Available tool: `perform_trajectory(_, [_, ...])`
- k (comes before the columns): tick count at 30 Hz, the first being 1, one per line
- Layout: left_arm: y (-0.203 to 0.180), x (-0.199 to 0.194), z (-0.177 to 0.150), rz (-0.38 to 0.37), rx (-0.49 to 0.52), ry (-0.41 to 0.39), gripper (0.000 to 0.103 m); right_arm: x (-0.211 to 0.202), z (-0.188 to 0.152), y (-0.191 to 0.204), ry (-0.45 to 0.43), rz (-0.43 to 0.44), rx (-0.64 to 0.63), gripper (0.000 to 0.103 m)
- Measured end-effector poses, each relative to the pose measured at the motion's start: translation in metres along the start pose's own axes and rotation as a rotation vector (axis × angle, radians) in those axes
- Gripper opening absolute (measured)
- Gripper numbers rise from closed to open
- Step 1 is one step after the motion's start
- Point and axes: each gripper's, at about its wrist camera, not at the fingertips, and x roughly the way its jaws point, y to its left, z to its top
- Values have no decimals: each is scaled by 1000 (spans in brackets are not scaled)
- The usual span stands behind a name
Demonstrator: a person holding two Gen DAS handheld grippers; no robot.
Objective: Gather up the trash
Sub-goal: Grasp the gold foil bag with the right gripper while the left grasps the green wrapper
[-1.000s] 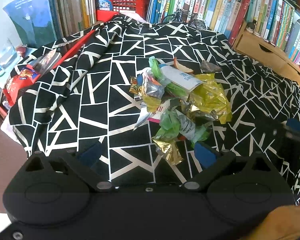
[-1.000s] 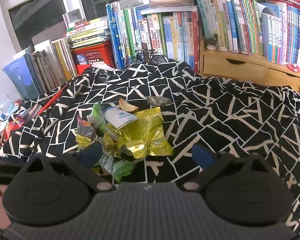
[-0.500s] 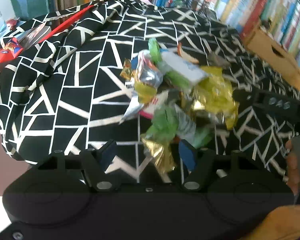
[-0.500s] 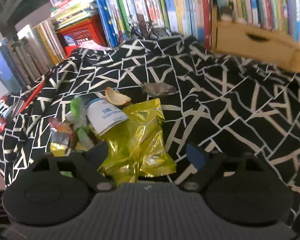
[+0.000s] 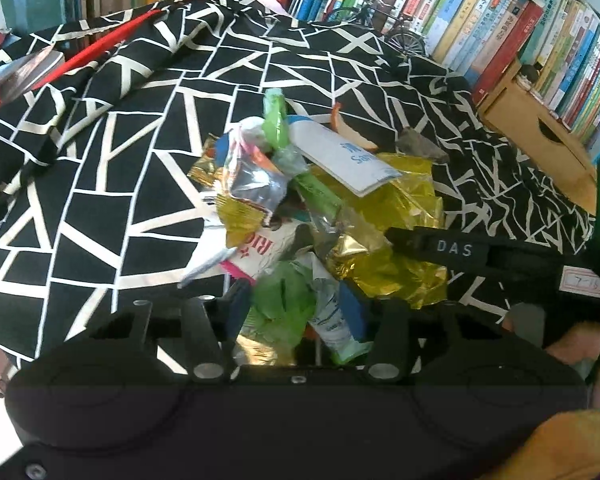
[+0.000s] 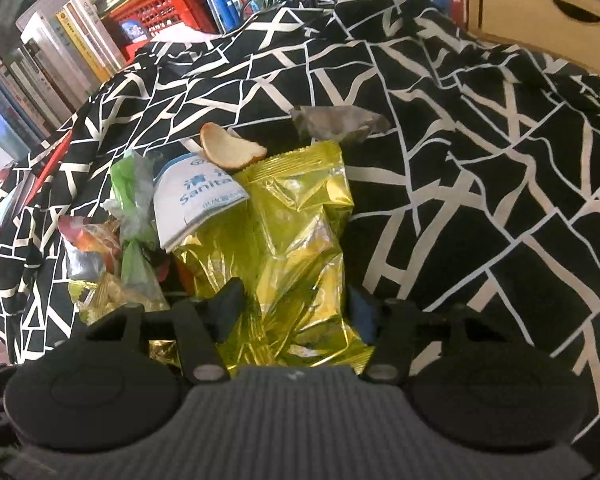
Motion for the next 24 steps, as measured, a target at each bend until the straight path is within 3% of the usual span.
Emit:
perform_trajectory(3, [-6,1,-2,6,17,-4,37,-2,1,-3,8,19,9,54])
perform_trajectory(4, [-8,0,-2,9,23,-10,28,-4,1,-5,10,29,19,53])
perform_trajectory(8, [-14,-8,0,0,33,-30,27,-21,-1,-9,-13,54,27,49])
perform_trajectory(14, [-30,-18,-2,7,80,-50,28,-54,-7,-24,-81,22,27,50])
perform_trajectory(20, [-47,-21,-12,-6,131,-47,50,-78,-10,-48,-124,-30,82,51])
perform_trajectory(24, [-61,-12,-20,38,196,-21,66,-87,-15,-61,-143,-76,106,53])
